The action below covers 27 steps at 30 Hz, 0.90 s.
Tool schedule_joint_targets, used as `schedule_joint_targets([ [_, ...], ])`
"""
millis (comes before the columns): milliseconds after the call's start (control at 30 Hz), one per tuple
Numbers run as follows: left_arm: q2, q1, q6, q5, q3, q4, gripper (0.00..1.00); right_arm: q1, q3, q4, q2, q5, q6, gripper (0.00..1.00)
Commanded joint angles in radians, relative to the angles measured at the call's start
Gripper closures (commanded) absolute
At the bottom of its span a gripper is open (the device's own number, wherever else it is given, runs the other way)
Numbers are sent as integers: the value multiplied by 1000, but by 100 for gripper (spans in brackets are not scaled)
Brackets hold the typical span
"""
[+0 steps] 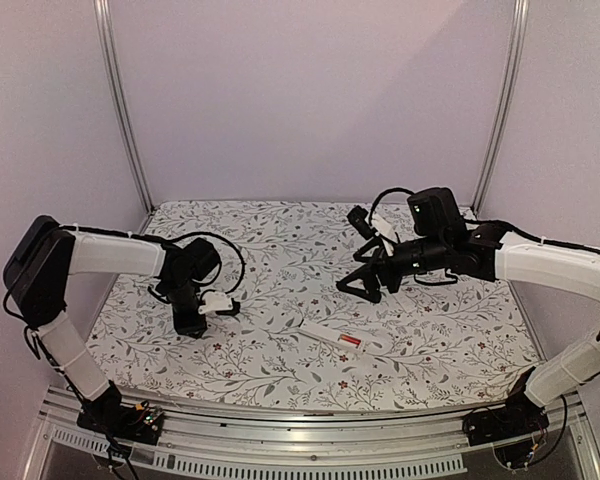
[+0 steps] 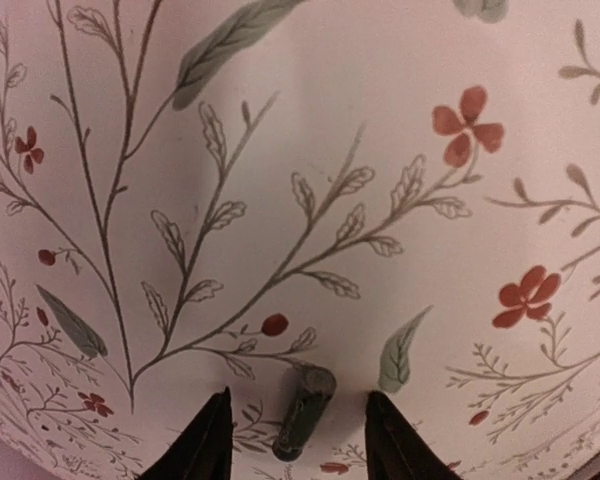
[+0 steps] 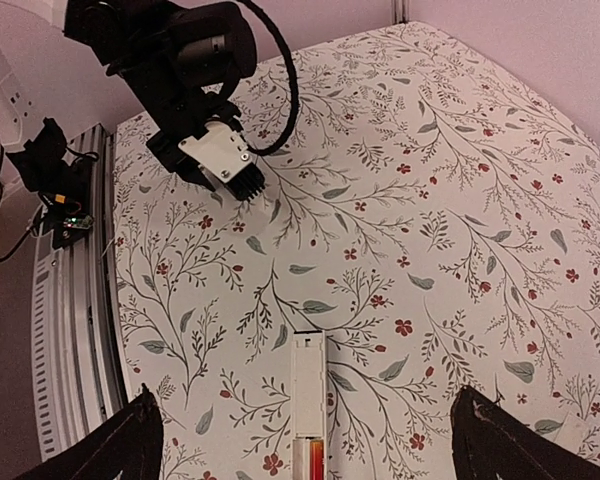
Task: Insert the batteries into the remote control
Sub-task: Pick up the battery from the center of the board.
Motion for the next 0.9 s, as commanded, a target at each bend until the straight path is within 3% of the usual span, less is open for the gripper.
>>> schedule_joint_targets([
  [0, 46, 22, 2, 51, 33, -17, 58, -6, 2, -15, 6, -20, -7, 1],
  [367, 117, 50, -15, 97, 82, -57, 83, -7, 1, -27, -4, -16, -10, 1],
  [467, 121, 53, -12, 104, 77, -57, 100, -7, 1, -26, -7, -11, -12, 1],
  [767, 76, 52, -66, 115, 155, -40, 100, -8, 3, -28, -12, -9, -13, 1],
  [867, 14, 53, -112, 178, 210, 7, 100, -7, 3, -23, -26, -1, -9, 1],
])
